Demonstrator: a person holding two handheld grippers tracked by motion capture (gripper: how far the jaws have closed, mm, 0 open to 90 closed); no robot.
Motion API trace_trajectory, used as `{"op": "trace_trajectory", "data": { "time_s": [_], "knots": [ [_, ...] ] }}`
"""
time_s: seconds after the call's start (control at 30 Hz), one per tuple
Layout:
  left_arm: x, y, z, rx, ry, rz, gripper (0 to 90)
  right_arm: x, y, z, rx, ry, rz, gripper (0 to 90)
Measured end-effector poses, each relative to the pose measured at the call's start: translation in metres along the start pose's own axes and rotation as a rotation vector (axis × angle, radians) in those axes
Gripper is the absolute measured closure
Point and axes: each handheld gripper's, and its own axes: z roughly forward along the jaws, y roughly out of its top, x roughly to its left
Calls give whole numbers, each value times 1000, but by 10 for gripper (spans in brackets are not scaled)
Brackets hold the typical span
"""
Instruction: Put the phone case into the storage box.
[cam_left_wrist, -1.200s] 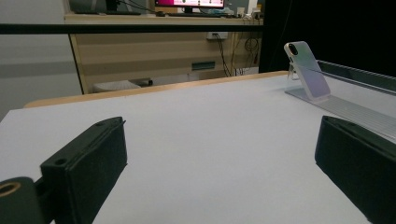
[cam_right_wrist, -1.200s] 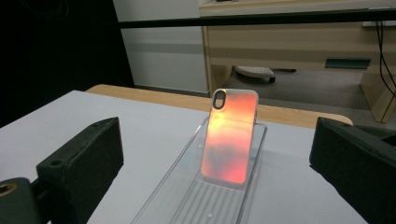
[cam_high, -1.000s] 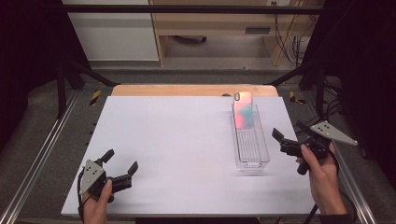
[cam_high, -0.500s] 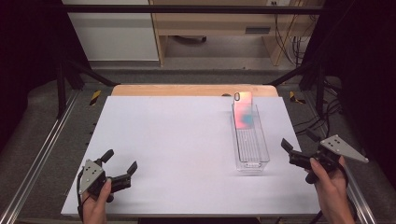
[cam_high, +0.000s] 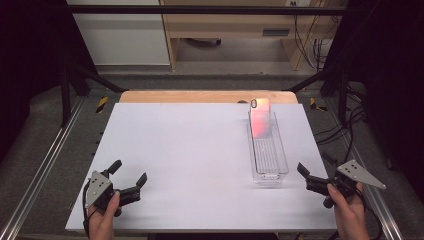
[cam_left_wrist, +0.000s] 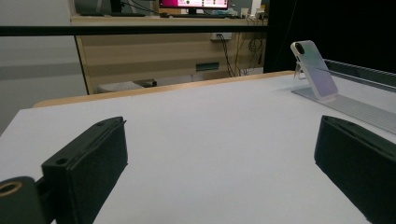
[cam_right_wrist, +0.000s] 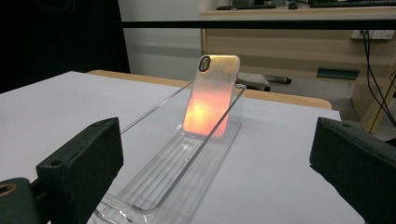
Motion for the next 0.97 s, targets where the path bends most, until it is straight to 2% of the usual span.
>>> {"op": "trace_trajectory", "data": {
  "time_s": [0.3, 0.53, 0.7, 0.97],
  "knots": [
    [-1, -1, 2, 4, -2, 1, 20, 5, -16, 2, -11, 42, 13, 35],
    [-2, 0, 3, -4, 15, 16, 20, 11, -28, 13, -40, 67, 26, 42],
    [0, 1, 4, -22, -1, 4, 19, 19, -28, 26, -51, 87, 6, 43],
    [1, 3, 3, -52, -17, -14, 18, 29, -26, 32, -57, 93, -22, 40]
  ]
}}
